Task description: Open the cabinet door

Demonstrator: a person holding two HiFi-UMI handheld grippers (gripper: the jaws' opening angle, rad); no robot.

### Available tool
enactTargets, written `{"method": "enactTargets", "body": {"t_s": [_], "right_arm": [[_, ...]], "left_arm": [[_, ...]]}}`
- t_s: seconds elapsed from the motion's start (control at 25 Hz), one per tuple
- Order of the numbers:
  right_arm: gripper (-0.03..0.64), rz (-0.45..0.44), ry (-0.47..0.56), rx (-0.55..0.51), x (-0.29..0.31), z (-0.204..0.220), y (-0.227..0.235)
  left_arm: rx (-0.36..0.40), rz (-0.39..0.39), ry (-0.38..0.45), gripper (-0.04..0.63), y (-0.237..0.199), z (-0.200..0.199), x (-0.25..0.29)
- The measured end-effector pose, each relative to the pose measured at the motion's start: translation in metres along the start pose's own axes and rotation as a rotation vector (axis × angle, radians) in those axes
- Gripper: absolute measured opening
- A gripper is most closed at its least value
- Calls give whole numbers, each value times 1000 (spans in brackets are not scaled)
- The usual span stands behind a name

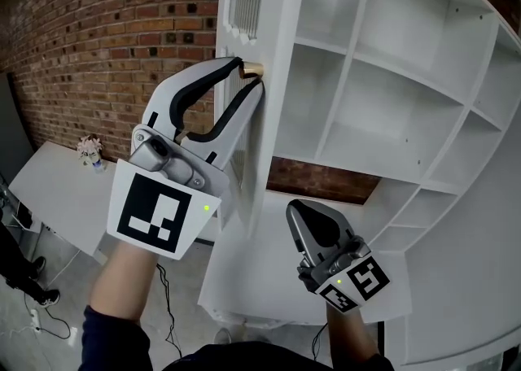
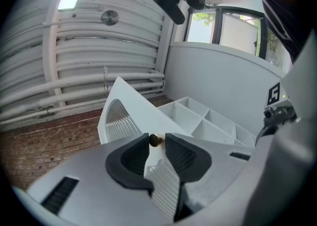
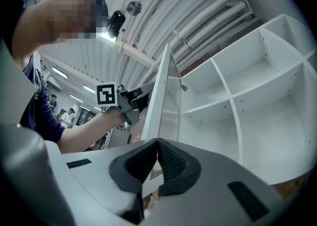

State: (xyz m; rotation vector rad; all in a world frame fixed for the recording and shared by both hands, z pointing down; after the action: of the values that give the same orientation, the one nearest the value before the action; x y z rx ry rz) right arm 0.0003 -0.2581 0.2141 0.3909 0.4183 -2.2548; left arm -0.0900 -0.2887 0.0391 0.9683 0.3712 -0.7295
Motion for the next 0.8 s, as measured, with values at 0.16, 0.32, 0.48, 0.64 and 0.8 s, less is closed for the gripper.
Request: {"method": "enactTargets", "body": {"t_s": [0.16, 0.32, 0.48, 0.64, 0.8], "right_arm": [[25, -8, -2, 5, 2, 1, -4], [25, -10, -4, 13, 4, 4, -6], [25, -17, -4, 24, 6, 7, -7], [25, -23, -3, 31, 8, 8, -8], [25, -31, 4, 32, 8, 5, -8]], "left_arm": [[6, 12, -36, 97, 7, 11, -8], [-14, 1, -48, 97, 7, 18, -14], [-34, -9, -56, 97, 8, 21, -19], [-64, -28, -68, 97, 9, 25, -25], [-101, -50, -69, 97, 10, 24, -31]]}}
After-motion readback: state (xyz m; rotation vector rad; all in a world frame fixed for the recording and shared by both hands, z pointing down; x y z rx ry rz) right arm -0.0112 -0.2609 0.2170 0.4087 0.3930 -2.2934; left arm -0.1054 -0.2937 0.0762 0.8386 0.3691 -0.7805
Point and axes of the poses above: the fingertips, and each gripper's own axes: x forward along the fingers, y to its right, z out of its underside, the point moved 1 cm from there along -x, backward along the fingers, and after that the axes turned 8 degrees about y, right-handed, at the moved point
